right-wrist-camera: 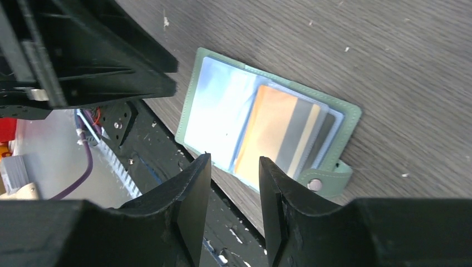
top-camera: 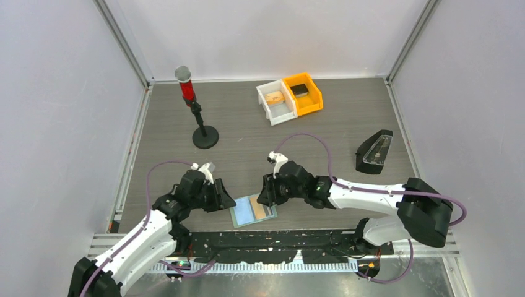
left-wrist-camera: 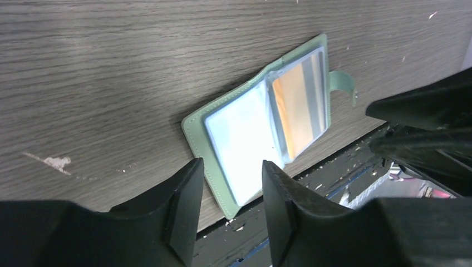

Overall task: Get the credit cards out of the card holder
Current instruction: Remove the credit card from the card holder.

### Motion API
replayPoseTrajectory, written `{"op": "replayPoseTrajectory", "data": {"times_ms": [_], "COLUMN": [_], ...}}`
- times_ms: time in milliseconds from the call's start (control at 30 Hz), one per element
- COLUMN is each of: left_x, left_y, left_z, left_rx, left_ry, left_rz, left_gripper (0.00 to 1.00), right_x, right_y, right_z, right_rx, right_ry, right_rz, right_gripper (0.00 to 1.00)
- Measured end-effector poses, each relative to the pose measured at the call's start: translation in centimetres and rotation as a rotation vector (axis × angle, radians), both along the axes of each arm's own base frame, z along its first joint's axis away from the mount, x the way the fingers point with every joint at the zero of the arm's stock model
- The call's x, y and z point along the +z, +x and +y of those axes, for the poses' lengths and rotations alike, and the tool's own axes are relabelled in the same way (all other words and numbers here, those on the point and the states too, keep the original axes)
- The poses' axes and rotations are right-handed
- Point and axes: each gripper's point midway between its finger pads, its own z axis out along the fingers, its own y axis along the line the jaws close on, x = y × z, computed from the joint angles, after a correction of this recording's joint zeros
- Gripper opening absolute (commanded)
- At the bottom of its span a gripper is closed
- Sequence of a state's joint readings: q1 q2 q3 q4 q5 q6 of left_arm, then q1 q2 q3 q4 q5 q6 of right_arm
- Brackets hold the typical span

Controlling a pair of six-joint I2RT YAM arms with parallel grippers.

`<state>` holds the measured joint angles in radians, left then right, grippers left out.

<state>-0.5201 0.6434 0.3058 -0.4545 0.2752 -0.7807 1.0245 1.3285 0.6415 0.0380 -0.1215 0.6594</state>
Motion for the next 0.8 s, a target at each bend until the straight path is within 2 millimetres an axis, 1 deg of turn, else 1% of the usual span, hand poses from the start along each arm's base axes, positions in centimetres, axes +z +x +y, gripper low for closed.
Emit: {"op": "replayPoseTrajectory", "data": {"times_ms": [133,333,467,567,800], "left_x": [-1.1,-2.3,-3.0,-3.3,-3.4], "left_y": [0.1,0.0,-0.1,-0.2,-0.1], "left_z": [-0.4,-0.9,-1.0,-1.0,-1.1], "left_rx": [-0.005,-0.011,-0.013,-0.013,-0.020], "left_ry": [-0.009,-0.037,-0.038,-0.038,-0.049], "left_rz": [0.020,0.038,0.047,0.051,0.047], "left_gripper": [0.32,0.27,0.22,0.21,0.21], "right_x": [0.1,-1.2,-2.2,-3.0,-4.5], "right_y": [-0.6,-1.0,-0.7,-0.3,0.2], "right_z": [0.8,1.1,0.7,0.1,-1.4], "right_rx": [0.016,0.012,-0.015,-0.041,-0.089], "right_ry": [0.019,-0.007,-0.046,-0.085,-0.175], "right_rz": [0.003,0.022,0.022,0.018,0.009], "right_gripper": [0.44,0.44,0.45,0.46,0.47]}}
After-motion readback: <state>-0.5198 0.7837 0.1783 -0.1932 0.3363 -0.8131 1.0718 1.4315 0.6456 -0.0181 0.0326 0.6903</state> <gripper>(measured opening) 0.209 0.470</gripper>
